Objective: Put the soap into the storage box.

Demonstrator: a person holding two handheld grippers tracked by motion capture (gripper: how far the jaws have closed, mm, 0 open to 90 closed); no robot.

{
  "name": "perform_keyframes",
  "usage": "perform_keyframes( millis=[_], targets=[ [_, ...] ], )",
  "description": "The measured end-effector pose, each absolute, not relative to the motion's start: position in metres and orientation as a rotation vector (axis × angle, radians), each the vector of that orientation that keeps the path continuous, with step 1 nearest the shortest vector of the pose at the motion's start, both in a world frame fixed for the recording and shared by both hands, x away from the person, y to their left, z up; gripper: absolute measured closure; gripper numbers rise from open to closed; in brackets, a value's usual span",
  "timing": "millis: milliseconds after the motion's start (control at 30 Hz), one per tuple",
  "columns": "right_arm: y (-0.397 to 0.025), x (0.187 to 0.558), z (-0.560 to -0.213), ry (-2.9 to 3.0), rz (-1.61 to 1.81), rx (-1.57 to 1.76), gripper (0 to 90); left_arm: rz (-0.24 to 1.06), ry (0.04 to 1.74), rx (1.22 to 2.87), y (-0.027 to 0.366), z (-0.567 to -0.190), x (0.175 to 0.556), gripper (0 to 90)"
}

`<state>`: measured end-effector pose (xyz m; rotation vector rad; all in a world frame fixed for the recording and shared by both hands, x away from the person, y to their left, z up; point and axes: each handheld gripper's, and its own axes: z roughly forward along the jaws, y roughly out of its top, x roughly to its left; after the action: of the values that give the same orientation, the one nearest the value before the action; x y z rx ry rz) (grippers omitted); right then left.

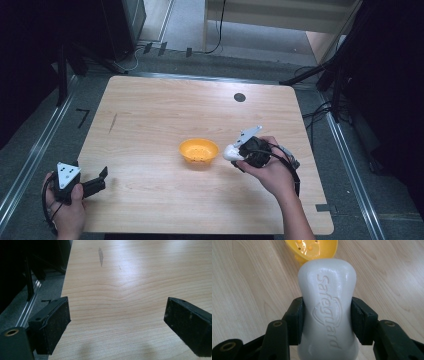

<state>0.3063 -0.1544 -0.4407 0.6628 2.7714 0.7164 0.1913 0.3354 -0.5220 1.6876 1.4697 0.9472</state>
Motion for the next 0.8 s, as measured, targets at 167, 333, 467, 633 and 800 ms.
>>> perform_keyframes(
  millis=[167,333,467,633,800],
  targets=[
    [-0.140,0.310,-0.439,2.796,0.727,0.572,50.4,0.946,1.470,1.688,0.335,-0.522,0.191,6.9],
    [-0.126,0.316,-0.438,2.801,0.728,0.497,50.3,0.946,1.470,1.689,0.335,-0.522,0.192,6.9],
    [-0.117,0.323,-0.438,2.812,0.741,0.467,50.3,0.944,1.469,1.690,0.335,-0.522,0.192,6.9],
    [-0.106,0.330,-0.438,2.822,0.756,0.407,50.3,0.942,1.467,1.692,0.335,-0.522,0.192,6.9],
    [-0.097,0.334,-0.440,2.836,0.750,0.368,50.3,0.940,1.467,1.693,0.336,-0.522,0.192,6.9]
  ],
)
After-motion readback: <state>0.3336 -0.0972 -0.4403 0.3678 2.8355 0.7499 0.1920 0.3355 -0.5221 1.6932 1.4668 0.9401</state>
